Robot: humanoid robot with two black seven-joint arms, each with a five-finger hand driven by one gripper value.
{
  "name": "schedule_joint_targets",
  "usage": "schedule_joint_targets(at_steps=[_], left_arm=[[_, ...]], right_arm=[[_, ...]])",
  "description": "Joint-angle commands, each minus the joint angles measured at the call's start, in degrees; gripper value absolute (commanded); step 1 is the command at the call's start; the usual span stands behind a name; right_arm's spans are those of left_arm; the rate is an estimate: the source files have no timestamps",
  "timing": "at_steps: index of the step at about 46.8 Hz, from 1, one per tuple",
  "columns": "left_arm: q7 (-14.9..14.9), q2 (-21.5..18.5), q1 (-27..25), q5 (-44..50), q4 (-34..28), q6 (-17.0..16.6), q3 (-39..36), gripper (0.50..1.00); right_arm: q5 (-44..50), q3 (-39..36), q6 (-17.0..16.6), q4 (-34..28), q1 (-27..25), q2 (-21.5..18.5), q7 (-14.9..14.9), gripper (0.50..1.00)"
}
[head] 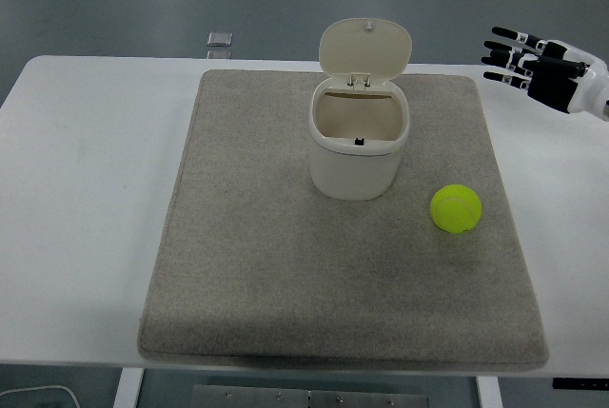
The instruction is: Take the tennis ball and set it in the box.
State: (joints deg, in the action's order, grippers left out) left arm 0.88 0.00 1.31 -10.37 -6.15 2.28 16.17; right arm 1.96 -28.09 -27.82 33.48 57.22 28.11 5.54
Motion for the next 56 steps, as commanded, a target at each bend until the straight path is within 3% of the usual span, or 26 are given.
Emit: schedule_joint_targets(at_steps=[1,5,12,29,41,56], left_arm=[[0.0,0.0,0.0,0.0,0.0,0.0,0.0,0.992],[0.0,0.0,0.0,0.0,0.0,0.0,0.0,0.992],[0.0,0.0,0.0,0.0,0.0,0.0,0.0,0.992],[0.0,0.0,0.0,0.0,0.0,0.0,0.0,0.992],[0.0,0.0,0.0,0.0,0.0,0.0,0.0,0.992],[0.0,0.0,0.0,0.0,0.0,0.0,0.0,0.992]], right_arm=[[2.26,-0.64,-1.97,0.7,-0.18,1.76,-0.09,0.911],[4.28,-0.65,-4.61,2.29,-0.18,4.32,-0.62,0.911],[9.37,-0.73,-6.37,4.74,-0.18,6.6,-1.85,0.911],[25.63,-1.0,-5.67,19.69,-1.32,14.86,-10.11,0.911],[33.98,-1.0,-5.76,22.94,-1.85,16.62,-12.66,0.911],[45.32,-0.73,-6.2,27.6,-3.52,19.88,-20.22,0.911]])
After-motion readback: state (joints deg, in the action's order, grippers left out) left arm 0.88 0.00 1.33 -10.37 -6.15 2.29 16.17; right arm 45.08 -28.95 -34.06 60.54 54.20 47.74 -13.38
